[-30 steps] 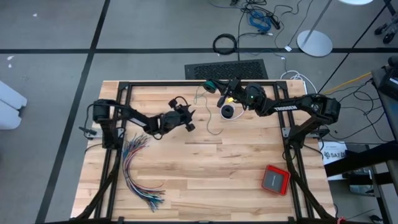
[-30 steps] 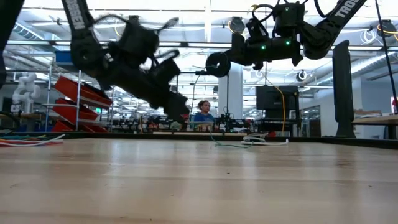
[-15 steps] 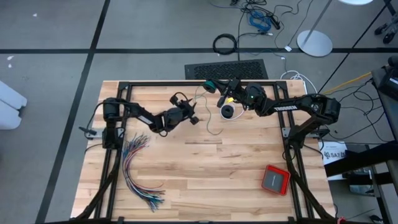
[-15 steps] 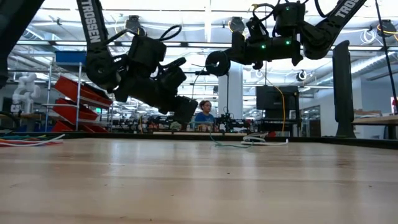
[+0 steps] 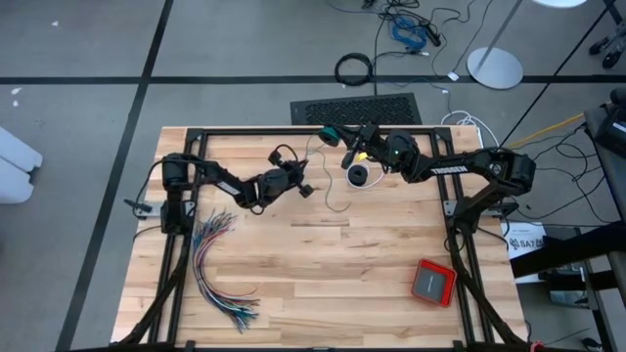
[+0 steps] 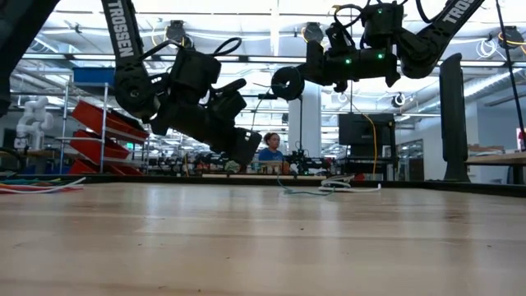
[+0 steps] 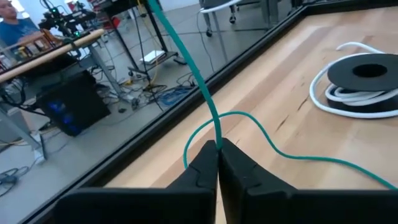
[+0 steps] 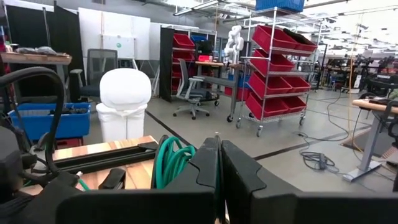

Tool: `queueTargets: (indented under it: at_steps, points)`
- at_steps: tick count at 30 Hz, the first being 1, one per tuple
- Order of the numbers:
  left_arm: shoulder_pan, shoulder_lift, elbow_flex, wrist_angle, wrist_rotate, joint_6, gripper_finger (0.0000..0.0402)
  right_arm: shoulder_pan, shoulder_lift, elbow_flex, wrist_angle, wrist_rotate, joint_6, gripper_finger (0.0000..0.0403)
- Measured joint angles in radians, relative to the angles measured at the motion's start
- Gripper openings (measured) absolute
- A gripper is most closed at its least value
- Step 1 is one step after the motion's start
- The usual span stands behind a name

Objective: Coil cords
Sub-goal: Coil the green wire onto the spool

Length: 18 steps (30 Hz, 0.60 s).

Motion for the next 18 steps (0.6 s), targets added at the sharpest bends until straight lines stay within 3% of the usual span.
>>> queueTargets:
  at_steps: [6, 13, 18]
  points:
    - [0.013, 0.000, 0.058, -0.051, 0.017, -0.002, 0.0003, 0.002, 0.000, 0.000, 0.028, -0.028, 0.035, 0.0000]
    - [0.052, 0.002, 0.215, -0.284, 0.126, -0.029, 0.0001, 0.004, 0.000, 0.000, 0.077, -0.081, 0.125, 0.0000]
    - [0.059, 0.032, 0.294, -0.337, 0.178, -0.030, 0.0001, 0.005, 0.000, 0.000, 0.126, -0.078, 0.179, 0.0000]
